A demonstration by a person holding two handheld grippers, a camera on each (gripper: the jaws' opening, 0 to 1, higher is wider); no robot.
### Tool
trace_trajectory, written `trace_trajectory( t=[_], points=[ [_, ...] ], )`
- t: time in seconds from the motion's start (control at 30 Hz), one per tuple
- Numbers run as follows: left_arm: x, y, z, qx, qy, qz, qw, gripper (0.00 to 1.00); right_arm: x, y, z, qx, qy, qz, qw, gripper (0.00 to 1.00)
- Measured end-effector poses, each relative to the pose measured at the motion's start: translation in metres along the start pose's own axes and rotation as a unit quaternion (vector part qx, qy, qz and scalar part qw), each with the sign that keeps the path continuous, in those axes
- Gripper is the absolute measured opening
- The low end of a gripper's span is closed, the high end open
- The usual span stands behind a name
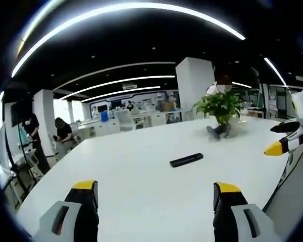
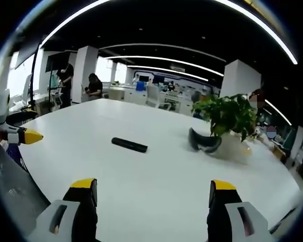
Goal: Press the specified remote control buttons in sequence, fully releasing each button before pressing the next.
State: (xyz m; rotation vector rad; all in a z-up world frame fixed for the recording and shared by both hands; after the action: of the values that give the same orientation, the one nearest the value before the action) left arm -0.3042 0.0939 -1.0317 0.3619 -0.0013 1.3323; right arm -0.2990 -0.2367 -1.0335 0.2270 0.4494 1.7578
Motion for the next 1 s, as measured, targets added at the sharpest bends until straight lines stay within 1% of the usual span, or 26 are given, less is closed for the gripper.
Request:
trace_trajectory(
  t=[0.2,0.53,0.63,1.0],
  points=[
    [-0.0029,-0.0010,-0.0017,0.006,-0.004,-0.010,0.9999,0.98,-0.0006,-0.0003,-0.0009,0.004,0.000,-0.002,1.0000,0.91],
    [-0.0019,-0.0015,-0.0033,0.010,0.001,-0.010,0.9999,0.97,-0.0004,-0.0012,-0.0016,0.008,0.005,-0.003,1.0000,0.91],
    [-0.0031,-0.0021,-0.0041,0.014,0.002,-0.015,0.9998,0.97,-0.0002,-0.0015,-0.0019,0.010,0.007,-0.004,0.9999,0.91],
    [-0.0047,-0.0026,-0.0048,0.019,-0.004,-0.018,0.9996,0.96,0.0008,-0.0021,-0.0026,0.014,0.012,-0.002,0.9998,0.90]
  ],
)
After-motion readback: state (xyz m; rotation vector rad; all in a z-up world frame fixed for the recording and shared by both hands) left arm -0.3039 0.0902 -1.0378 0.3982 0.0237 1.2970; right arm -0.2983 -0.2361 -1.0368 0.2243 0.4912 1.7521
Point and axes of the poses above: the point that each gripper's makers call its tool centre point, and the gripper's own axes: y roughly backward along the fingers, x roughly to its left, z roughly out of its top, the point moved 7 cm from there along y, roughly backward along the fingers, and after that the axes turned 5 degrees about -y, right-handed, at the moved point
